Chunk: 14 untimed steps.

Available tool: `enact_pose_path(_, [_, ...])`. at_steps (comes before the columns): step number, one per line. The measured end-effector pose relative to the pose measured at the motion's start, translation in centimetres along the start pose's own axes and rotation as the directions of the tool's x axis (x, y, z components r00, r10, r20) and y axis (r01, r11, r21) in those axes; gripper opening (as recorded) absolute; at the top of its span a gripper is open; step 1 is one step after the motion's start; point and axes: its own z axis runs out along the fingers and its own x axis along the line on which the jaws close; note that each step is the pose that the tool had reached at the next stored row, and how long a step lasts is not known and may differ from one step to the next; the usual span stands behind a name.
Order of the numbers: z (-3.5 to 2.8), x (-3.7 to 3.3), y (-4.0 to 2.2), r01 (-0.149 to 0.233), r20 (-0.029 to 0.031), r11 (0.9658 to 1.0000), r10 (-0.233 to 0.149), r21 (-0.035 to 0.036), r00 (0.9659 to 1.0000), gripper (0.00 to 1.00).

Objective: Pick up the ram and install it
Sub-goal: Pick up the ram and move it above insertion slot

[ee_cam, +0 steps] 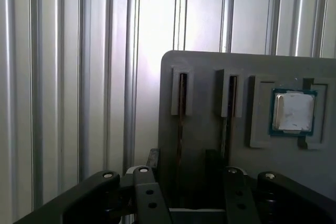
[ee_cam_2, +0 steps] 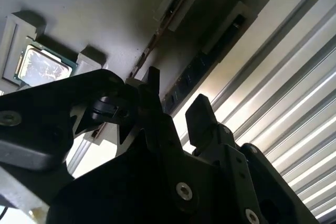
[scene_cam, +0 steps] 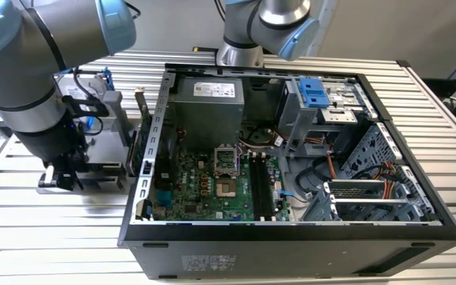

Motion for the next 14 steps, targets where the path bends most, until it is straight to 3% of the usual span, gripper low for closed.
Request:
enact_pose_path(3, [0.28, 0.02, -0.01, 0.000, -0.0001, 1.0000, 0.000, -0.0001, 1.0000, 1.00])
enact_pose_path(10, [0.30, 0.02, -0.01, 0.000, 0.0000, 1.0000, 0.000, -0.0001, 1.0000, 1.00])
enact_pose_path(14, [0.08, 0.01, -0.01, 0.000, 0.0044, 1.0000, 0.000, -0.0001, 1.0000, 1.00])
